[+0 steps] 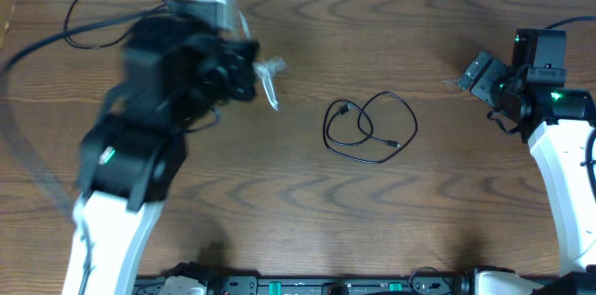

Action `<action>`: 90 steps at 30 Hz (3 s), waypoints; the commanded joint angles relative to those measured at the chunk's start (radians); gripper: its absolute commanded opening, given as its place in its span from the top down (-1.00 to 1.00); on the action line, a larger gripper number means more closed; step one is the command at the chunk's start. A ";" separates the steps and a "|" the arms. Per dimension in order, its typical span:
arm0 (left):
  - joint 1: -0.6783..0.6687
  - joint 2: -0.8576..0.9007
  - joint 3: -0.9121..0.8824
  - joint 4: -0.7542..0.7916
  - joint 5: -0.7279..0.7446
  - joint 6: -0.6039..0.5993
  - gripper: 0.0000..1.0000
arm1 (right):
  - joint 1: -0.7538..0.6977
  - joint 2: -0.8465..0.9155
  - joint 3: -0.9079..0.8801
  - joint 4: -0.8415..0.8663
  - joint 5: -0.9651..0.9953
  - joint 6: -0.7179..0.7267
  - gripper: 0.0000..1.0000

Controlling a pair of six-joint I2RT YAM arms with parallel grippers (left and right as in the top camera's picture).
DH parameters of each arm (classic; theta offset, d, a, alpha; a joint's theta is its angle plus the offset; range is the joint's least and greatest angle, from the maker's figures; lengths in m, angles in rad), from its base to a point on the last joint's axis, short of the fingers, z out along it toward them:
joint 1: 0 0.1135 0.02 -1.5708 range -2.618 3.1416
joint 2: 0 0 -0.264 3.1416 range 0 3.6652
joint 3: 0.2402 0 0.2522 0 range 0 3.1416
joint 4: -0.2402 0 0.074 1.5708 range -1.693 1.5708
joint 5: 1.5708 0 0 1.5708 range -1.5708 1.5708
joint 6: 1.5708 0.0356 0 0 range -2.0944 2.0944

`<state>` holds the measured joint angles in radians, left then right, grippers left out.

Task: Untangle cables
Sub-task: 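Lift the white cable with the left gripper and carry it left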

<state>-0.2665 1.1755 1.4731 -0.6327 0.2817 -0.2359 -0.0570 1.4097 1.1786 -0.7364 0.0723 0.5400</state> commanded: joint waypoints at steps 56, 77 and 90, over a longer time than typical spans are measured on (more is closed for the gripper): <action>0.890 0.897 0.013 0.783 -0.555 0.209 0.85 | -0.001 0.002 0.003 0.000 0.015 -0.003 -0.98; 0.892 0.893 0.013 0.682 -0.082 0.190 0.85 | -0.001 0.002 0.003 0.000 0.015 -0.003 -0.99; 0.919 0.891 0.013 0.646 -0.367 0.146 0.41 | -0.001 0.002 0.003 0.000 0.015 -0.003 -0.99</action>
<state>0.6258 2.0705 1.4830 0.0383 0.0189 -0.0822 -0.0570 1.4097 1.1786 -0.7364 0.0761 0.5400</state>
